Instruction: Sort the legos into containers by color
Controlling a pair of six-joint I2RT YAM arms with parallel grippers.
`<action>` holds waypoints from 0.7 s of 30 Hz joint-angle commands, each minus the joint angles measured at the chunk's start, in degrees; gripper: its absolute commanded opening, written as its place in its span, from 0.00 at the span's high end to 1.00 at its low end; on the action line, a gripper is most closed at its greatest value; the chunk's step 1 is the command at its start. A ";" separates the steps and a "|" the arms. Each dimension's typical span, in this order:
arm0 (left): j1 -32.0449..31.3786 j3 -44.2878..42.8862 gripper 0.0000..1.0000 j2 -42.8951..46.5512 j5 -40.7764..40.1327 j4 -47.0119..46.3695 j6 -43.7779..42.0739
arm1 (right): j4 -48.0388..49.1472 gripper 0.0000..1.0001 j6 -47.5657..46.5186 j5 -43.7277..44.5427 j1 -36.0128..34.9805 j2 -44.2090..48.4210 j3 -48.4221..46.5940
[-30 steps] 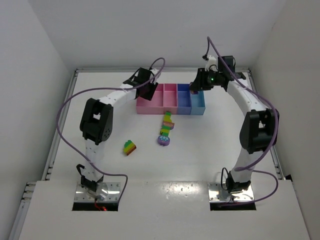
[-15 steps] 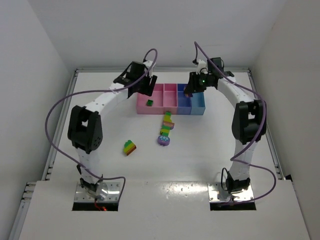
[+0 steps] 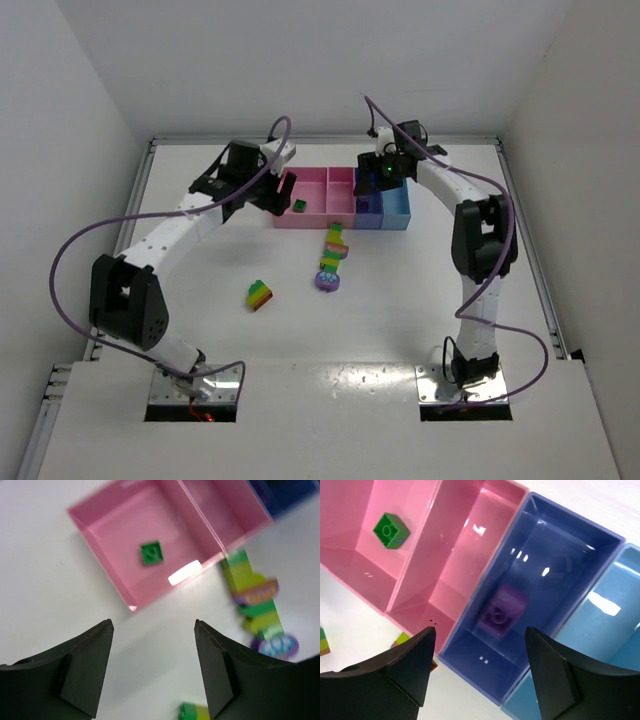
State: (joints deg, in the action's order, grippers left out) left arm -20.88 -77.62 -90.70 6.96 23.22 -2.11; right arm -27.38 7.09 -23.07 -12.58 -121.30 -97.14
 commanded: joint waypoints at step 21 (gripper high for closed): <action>-5.58 28.17 0.28 21.28 15.62 21.95 -42.09 | -5.85 0.19 -9.20 -7.17 1.42 28.21 15.40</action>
State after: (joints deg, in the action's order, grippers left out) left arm -27.24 -43.09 -64.62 19.00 48.34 -52.90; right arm -32.86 -0.84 -30.61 -11.11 -96.14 -83.26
